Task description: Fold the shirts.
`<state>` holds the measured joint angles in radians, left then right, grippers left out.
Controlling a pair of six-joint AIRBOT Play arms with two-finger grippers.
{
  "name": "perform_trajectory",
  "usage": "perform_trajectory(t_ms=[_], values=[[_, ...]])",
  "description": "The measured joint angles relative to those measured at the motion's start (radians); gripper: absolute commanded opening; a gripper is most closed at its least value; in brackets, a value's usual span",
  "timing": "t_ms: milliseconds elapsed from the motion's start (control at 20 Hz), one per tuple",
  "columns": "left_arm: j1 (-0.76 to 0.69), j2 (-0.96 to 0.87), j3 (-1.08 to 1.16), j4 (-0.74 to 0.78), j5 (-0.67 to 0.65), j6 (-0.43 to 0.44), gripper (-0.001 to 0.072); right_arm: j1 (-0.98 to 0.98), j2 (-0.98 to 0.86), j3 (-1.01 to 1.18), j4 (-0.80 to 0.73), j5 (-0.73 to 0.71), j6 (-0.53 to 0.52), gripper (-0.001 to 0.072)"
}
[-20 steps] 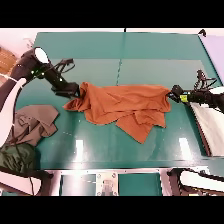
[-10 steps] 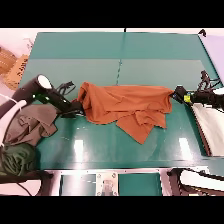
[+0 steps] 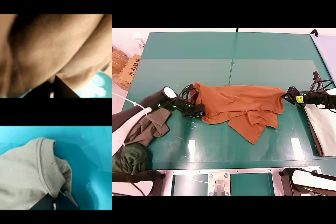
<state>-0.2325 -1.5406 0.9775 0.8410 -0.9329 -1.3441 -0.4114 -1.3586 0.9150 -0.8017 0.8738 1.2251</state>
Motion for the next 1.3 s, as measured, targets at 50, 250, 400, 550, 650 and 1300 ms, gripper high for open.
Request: perform_trajectory(t_ms=[50, 250, 400, 550, 650, 1300], values=[[0.004, 0.000, 0.024, -0.003, -0.021, 0.007, 0.0024, -0.009, 0.001, 0.000, 0.000, 0.014, 0.000, 0.0014], [0.013, 0.027, 0.187, 0.017, -0.156, 0.027, 0.0023, -0.039, 0.031, 0.022, 0.006, 0.090, 0.000, 0.0014], [0.015, 0.097, 0.358, 0.048, -0.230, 0.033, 0.0023, -0.047, 0.100, 0.088, 0.038, 0.152, 0.000, 0.0014], [0.017, 0.187, 0.551, 0.080, -0.281, 0.031, 0.0023, -0.050, 0.200, 0.200, 0.081, 0.196, 0.005, 0.0014], [0.017, 0.245, 0.675, 0.110, -0.298, 0.029, 0.0024, -0.051, 0.272, 0.285, 0.095, 0.213, 0.018, 0.0015], [0.017, 0.626, 1.095, 0.420, -0.198, 0.018, 0.0024, -0.052, 0.711, 0.698, 0.068, 0.143, 0.079, 0.0015]])
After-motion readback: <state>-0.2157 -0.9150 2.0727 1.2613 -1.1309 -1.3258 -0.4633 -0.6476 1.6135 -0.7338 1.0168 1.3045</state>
